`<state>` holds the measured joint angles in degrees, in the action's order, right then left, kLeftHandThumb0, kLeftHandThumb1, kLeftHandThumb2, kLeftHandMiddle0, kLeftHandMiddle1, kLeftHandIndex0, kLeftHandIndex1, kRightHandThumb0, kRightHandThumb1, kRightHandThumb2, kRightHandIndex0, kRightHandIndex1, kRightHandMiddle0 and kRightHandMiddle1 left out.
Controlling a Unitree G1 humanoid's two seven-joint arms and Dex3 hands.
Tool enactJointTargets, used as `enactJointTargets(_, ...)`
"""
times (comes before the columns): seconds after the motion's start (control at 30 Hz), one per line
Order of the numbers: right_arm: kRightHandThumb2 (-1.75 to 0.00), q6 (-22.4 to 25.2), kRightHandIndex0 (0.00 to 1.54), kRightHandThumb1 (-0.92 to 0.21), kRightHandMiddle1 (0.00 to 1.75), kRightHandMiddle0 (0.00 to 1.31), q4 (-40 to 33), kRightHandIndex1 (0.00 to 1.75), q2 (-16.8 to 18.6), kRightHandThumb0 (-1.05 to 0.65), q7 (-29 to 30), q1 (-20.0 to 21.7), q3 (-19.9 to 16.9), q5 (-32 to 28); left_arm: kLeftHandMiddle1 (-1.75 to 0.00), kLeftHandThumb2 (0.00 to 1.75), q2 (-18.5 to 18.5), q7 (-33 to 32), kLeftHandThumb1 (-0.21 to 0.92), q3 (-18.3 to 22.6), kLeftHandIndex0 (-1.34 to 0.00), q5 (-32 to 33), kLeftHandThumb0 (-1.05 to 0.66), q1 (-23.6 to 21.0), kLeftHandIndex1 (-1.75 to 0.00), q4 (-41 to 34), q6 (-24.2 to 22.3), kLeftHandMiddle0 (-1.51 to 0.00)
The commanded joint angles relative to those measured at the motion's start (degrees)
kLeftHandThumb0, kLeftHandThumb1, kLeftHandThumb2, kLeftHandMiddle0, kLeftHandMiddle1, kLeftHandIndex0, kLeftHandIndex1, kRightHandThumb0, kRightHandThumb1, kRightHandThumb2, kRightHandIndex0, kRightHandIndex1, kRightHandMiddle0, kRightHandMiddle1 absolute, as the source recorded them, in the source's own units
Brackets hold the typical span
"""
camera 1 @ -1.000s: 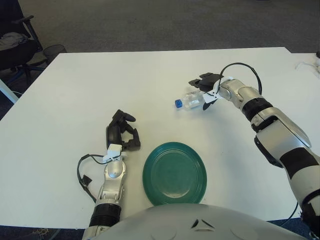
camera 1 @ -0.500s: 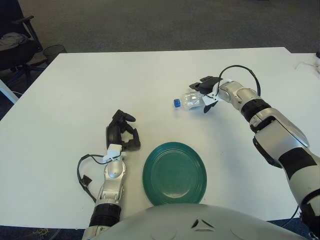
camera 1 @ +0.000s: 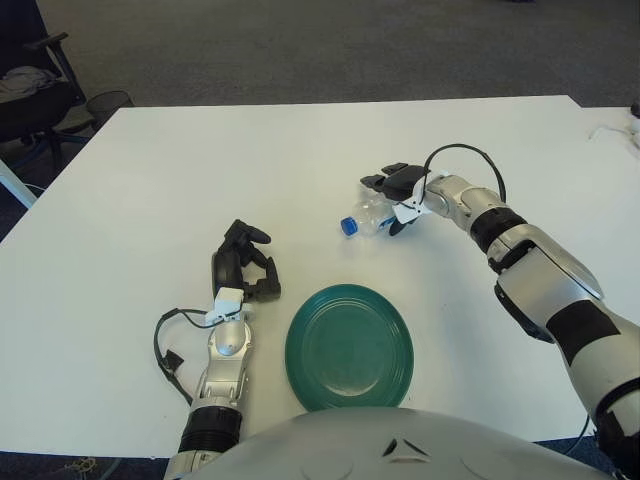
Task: Put the bottle into the plate.
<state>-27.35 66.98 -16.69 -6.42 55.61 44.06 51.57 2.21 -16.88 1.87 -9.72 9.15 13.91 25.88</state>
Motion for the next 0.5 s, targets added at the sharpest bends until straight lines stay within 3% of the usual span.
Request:
enactJointTargets(0.0, -0.24, -0.8, 0.00, -0.92, 0.00, 0.00, 2.7, 0.00, 0.8, -1.05, -1.0, -4.4, 3.2, 2.4, -1.74, 1.75, 0.0, -0.7, -0.06, 0.2, -0.68, -0.8, 0.00, 2.8, -1.75, 4.2, -1.6, -0.87)
enactJointTargets(0.47, -0.25, -1.3, 0.00, -0.92, 0.01, 0.00, 5.9, 0.00, 2.0, -1.05, 1.9, -4.9, 6.3, 2.6, -1.75, 1.75, 0.2, -0.8, -0.06, -0.1, -0.68, -0.8, 0.00, 3.1, -1.75, 4.2, -1.3, -0.87)
